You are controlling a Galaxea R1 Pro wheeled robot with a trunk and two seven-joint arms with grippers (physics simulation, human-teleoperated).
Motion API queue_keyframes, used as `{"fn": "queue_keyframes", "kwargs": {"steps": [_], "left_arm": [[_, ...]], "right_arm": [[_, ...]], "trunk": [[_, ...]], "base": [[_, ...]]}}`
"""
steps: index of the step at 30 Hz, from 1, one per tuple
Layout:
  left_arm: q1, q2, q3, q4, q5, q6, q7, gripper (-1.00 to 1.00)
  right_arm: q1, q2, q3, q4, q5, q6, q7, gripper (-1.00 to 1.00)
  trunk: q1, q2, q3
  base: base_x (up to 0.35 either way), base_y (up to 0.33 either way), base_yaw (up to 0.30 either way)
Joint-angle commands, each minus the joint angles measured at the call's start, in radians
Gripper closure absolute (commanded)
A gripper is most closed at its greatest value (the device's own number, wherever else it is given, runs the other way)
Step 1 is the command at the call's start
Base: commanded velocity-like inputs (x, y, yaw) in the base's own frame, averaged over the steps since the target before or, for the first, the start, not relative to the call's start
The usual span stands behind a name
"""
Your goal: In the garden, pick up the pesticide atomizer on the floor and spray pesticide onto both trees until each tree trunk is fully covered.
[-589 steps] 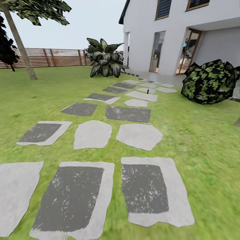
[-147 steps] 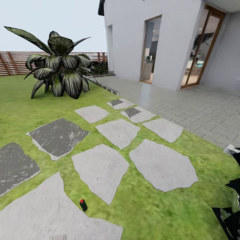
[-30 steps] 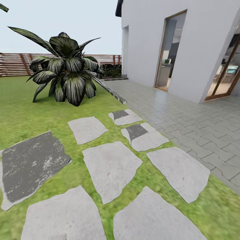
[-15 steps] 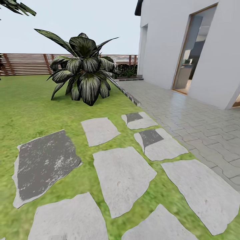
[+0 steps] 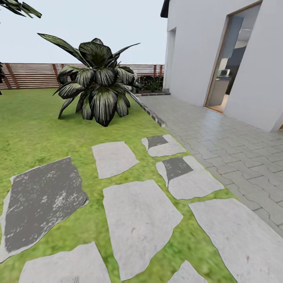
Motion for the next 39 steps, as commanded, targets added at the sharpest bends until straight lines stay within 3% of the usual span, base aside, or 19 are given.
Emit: {"fn": "queue_keyframes", "kwargs": {"steps": [1,8,39], "left_arm": [[0.0,0.0,0.002,0.001,0.002,-0.003,0.0,-1.0],[0.0,-0.001,0.002,0.001,0.002,-0.003,0.0,-1.0],[0.0,-0.001,0.002,0.001,0.003,-0.005,0.0,-1.0]], "right_arm": [[-0.001,0.0,-0.001,0.0,0.0,-0.003,0.0,-1.0],[-0.001,0.0,0.0,-0.003,-0.001,-0.003,0.0,-1.0],[-0.001,0.001,0.0,0.0,-0.001,-0.003,-0.003,-1.0]], "trunk": [[0.0,0.0,-0.001],[0.0,0.0,-0.001],[0.0,0.0,-0.001]], "base": [[0.282,-0.207,0.0],[0.209,-0.173,0.123],[0.004,-0.004,0.278]]}}
